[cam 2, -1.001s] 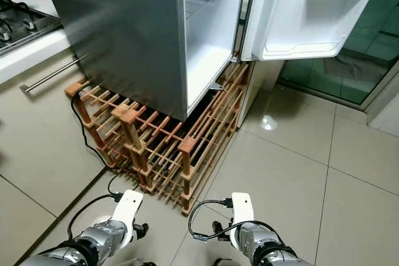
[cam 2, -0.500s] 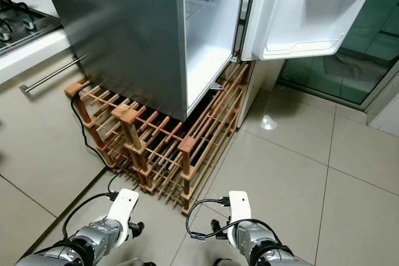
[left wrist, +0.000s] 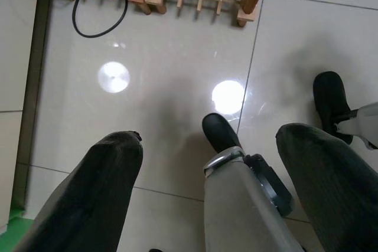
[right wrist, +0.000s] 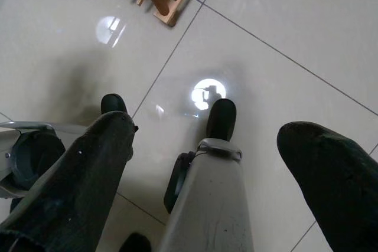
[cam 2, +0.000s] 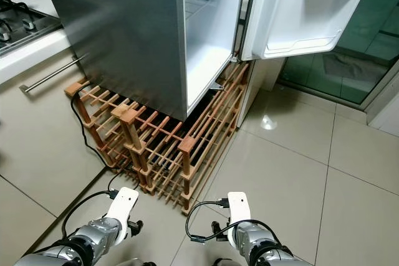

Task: Restocking fridge

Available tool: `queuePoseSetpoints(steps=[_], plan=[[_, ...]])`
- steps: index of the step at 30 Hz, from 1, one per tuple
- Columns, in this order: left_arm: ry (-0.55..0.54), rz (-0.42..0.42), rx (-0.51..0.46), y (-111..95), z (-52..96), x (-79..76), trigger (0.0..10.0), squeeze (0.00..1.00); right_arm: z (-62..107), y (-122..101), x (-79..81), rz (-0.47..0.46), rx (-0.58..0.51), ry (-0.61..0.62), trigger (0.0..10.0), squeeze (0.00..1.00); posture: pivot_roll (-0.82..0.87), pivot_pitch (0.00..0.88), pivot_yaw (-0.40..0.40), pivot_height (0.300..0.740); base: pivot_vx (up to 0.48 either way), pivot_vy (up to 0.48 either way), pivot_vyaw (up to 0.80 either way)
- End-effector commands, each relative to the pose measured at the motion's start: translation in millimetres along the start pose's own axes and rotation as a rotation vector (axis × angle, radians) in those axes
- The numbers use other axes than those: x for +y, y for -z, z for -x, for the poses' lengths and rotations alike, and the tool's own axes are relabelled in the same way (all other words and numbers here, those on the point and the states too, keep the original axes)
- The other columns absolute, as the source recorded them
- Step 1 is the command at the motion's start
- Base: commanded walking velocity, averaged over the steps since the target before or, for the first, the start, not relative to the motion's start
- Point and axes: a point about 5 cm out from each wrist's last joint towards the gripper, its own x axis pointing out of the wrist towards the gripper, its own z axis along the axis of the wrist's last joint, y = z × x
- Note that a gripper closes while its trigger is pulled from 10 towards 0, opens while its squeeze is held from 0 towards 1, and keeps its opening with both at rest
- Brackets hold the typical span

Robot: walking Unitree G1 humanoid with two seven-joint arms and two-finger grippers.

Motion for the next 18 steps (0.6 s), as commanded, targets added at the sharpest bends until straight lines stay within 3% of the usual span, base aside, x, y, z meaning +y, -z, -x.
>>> queuePoseSetpoints(steps=[1,18], plan=[[-0.007,-0.005,-0.003,-1.5,0.0,0.1,10.0,0.0,0.0,-1.3,0.1,0.023,-0.004,0.003,10.0,0.0,-0.08,0.0,0.015,0.74,0.0,0.0,0.0],[-0.018,-0.019,-0.005,-2.6,0.1,1.2,10.0,0.0,0.1,-1.7,-0.6,0.036,-0.003,0.009,10.0,0.0,-0.07,0.0,0.021,0.74,0.0,0.0,0.0]])
